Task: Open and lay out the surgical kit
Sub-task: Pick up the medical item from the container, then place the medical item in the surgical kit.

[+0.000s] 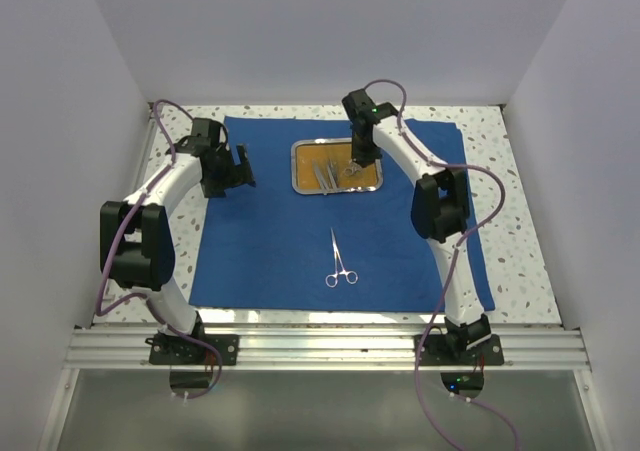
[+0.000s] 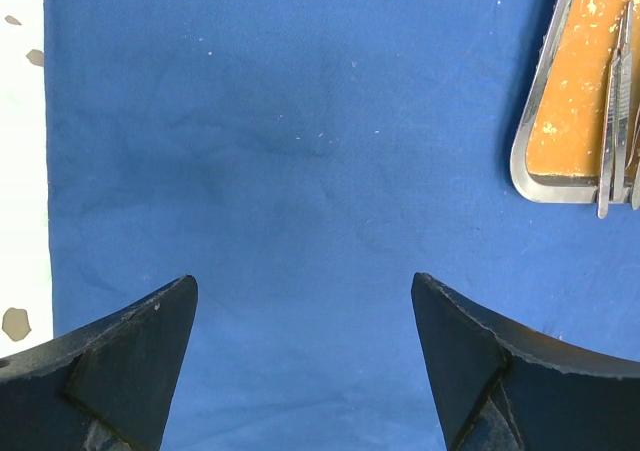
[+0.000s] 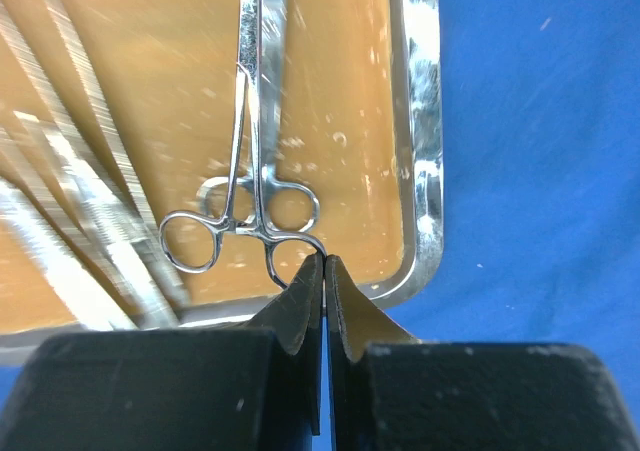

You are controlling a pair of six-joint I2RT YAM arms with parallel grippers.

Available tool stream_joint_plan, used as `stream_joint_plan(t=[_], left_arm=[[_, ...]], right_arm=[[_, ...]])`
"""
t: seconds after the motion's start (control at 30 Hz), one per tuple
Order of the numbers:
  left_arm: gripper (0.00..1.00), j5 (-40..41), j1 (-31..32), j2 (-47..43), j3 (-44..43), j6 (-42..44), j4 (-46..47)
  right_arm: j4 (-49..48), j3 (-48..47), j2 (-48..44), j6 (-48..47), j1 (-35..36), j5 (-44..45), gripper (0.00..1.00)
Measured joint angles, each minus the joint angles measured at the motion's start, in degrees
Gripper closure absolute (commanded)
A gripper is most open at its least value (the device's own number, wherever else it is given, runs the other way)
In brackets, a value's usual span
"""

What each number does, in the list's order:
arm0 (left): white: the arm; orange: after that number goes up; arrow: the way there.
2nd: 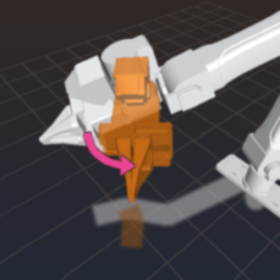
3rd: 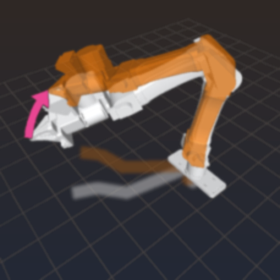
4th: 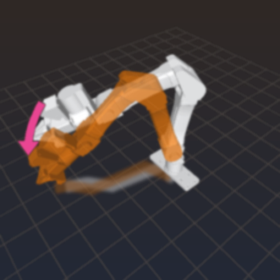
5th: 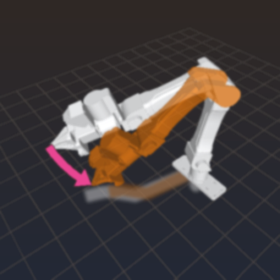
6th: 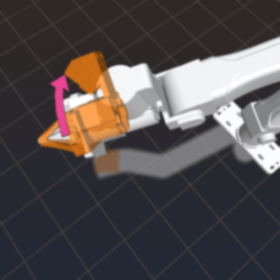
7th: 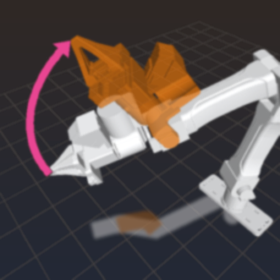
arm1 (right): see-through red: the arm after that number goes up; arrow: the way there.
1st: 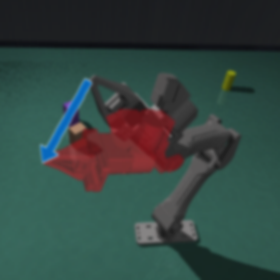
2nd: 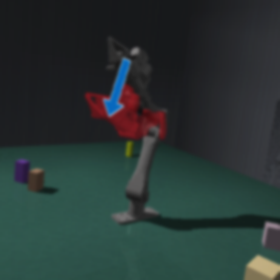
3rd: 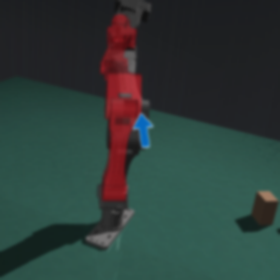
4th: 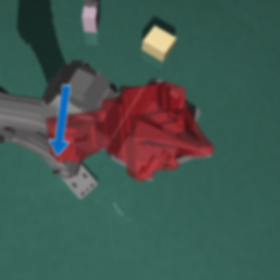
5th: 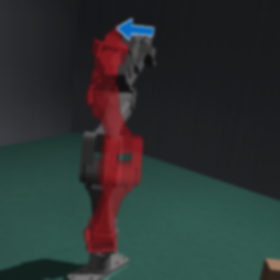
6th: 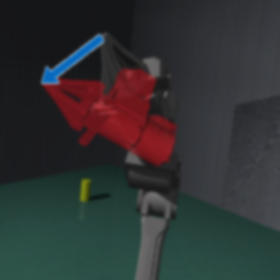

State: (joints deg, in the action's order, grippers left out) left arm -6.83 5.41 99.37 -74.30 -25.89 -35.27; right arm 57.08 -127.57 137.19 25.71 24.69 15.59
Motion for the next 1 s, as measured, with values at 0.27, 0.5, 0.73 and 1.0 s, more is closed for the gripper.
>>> stream_joint_plan(t=[0.27,0.5,0.73,1.0], left_arm=[[0.08,0.0,0.0,0.1,-0.2,0.0,0.5],[0.08,-0.5,0.0,3.9,-4.2,-0.1,1.6],[0.08,-0.5,0.0,11.8,-13.9,-0.5,1.5],[0.08,-1.4,0.0,16.2,-21.8,-1.6,1.8]], right_arm=[[2.4,1.4,-9.8,0.8,0.5,-0.6,1.0],[1.2,22.9,-26.9,3.8,7.9,-2.3,1.0],[-2.3,47.6,-37.1,10.6,20.0,-7.8,1.0],[-6.9,61.7,-41.2,17.1,21.8,-9.7,1.0]])
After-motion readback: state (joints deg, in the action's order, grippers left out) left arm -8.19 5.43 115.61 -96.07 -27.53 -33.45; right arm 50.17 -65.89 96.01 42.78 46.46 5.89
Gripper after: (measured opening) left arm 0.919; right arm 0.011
